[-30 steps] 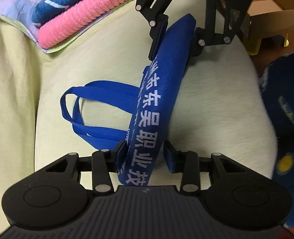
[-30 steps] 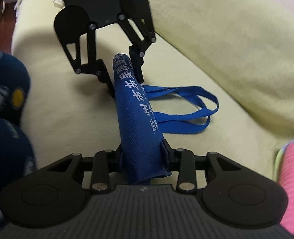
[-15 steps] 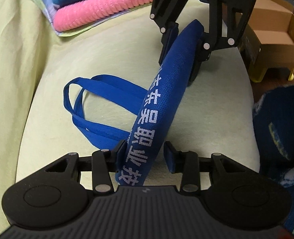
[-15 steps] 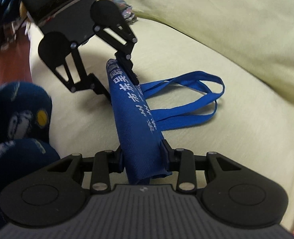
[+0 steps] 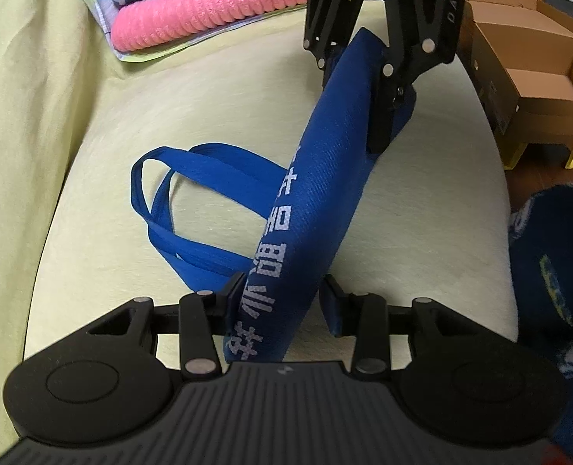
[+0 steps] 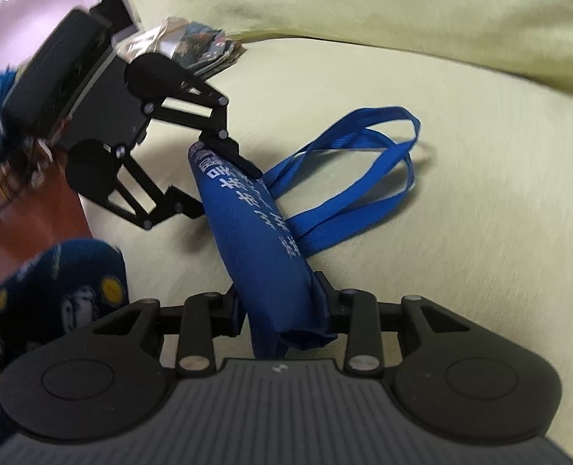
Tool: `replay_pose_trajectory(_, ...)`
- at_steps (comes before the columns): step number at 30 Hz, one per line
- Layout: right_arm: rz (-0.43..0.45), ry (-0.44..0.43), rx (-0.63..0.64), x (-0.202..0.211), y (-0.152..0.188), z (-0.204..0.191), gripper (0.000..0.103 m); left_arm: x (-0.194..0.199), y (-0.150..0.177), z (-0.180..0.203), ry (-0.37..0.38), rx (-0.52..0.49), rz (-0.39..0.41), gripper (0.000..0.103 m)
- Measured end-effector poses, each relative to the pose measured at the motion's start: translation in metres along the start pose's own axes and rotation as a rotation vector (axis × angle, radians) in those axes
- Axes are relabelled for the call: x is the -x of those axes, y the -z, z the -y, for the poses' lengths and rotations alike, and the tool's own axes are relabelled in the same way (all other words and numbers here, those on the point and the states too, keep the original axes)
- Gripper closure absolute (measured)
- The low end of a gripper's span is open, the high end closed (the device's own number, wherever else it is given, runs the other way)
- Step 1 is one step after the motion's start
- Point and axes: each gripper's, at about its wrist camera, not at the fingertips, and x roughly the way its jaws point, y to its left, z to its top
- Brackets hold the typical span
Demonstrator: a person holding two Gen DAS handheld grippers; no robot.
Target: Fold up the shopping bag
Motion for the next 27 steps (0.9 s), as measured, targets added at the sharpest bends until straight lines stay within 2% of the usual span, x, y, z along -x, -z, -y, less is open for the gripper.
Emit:
replay_pose_trajectory(6,0.004,-0.075,-0.118,0.000,0.000,0.022,0.071,-0.002,-0.001,-0.006,0.008,0.028,0.005,0.056)
replay_pose_trajectory(17,0.014,-0.143,-0.254,-0.002,0.004,0.042,0.072,-0.005,-0.006,-0.010,-0.016,0.052,0.007,0.053)
replay_pose_trajectory(27,0.002,-0.161,-0.332,-0.007,-0.001,0.055,0.072,-0.007,-0.008,-0.010,-0.058,0.054,0.008,0.049)
